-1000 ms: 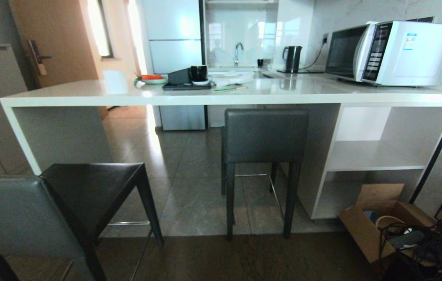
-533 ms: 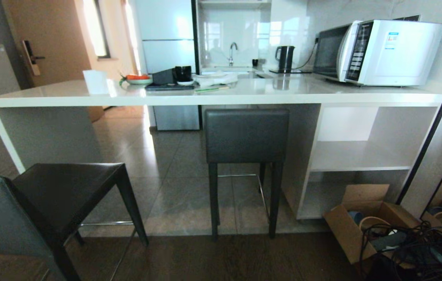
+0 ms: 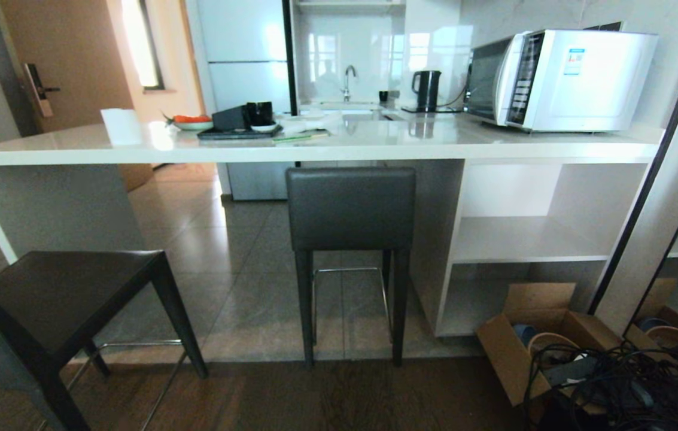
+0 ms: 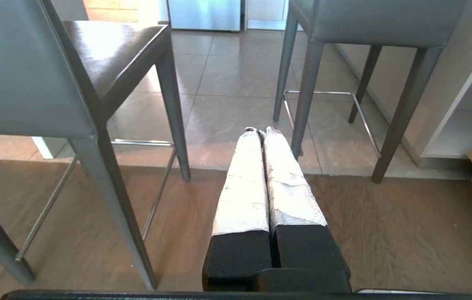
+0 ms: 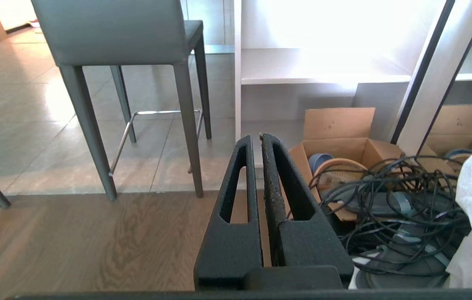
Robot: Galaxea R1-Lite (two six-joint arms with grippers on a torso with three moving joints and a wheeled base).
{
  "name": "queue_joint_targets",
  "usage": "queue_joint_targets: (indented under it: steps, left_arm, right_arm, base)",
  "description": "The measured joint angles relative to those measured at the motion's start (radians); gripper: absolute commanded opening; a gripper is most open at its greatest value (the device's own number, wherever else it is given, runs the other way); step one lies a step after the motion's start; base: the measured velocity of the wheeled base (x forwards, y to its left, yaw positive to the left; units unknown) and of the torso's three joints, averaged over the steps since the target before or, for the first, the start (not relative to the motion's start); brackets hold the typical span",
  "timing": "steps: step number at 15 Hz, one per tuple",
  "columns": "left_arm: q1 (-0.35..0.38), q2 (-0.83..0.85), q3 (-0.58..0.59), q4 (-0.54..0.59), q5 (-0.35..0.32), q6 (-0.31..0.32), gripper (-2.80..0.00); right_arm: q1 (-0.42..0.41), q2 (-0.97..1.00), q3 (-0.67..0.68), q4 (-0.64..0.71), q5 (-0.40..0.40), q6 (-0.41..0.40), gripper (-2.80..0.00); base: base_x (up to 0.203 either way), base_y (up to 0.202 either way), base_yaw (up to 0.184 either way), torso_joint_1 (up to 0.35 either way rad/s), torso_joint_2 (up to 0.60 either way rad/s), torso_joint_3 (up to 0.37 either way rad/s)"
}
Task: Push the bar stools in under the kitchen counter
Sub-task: Pull the gray chair out from under the dining table
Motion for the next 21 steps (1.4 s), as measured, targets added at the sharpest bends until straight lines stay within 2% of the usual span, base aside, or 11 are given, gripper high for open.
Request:
queue_joint_targets:
  steps: [5, 21]
  left_arm:
    - [0.001, 0.000, 0.000, 0.000, 0.000, 0.000, -2.80]
    - [0.000, 0.000, 0.000, 0.000, 0.000, 0.000, -2.80]
  right_arm:
    - [0.000, 0.000, 0.000, -0.001, 0.000, 0.000, -2.80]
    - [0.000, 0.000, 0.000, -0.001, 0.000, 0.000, -2.80]
  base:
    - [0.034, 0.000, -0.001, 0.000, 0.00, 0.002]
    - [0.195, 0.000, 0.001, 0.002, 0.00, 0.002]
